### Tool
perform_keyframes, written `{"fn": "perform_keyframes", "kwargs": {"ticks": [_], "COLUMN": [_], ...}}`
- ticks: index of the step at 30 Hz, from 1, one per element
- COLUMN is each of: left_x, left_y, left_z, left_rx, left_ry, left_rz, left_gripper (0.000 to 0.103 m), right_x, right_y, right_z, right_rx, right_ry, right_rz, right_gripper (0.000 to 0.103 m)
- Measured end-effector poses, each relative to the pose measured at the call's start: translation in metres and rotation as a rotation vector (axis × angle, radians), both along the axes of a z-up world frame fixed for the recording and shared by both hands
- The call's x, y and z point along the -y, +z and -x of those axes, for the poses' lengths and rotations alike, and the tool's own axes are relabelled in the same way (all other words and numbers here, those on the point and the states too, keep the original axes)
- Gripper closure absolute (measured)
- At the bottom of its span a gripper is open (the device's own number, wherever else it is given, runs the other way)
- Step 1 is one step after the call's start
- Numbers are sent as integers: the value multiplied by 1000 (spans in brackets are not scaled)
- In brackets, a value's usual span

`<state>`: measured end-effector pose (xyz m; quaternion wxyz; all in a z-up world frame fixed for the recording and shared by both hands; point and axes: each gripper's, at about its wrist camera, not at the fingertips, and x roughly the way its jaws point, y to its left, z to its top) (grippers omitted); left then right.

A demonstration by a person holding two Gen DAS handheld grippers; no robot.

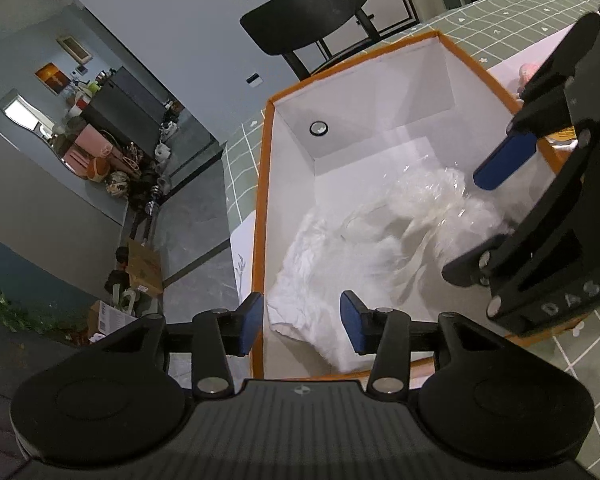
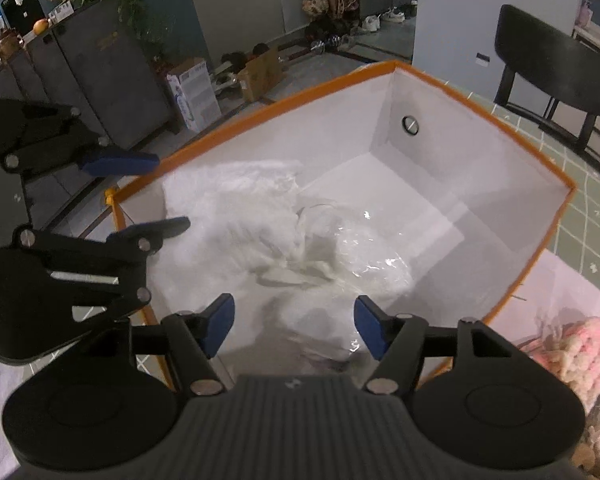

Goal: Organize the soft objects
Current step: 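Open both grippers to release the tissue and bag into the box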

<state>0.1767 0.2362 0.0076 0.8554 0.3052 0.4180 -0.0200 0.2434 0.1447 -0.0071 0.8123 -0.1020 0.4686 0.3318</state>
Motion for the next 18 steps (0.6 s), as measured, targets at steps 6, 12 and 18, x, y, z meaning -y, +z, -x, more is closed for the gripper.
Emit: {"fn": "perform_keyframes", "kwargs": {"ticks": [6,12,18], "left_x": [5,8,18], "left_y": [5,10,11], "left_z": [6,14,27], "left_rx": [13,29,45], "left_ry": [-9,-7,-18], "left_rz": [-12,-23,-37], "left_gripper": [49,48,48], "right_x": [9,15,24], "right_y": [12,21,30], "right_z": [8,22,41], "right_rx": [23,37,58], "right_ry": [-5,4,32], "right_rz": [-4,-13,-15], "right_gripper": [37,37,37]}}
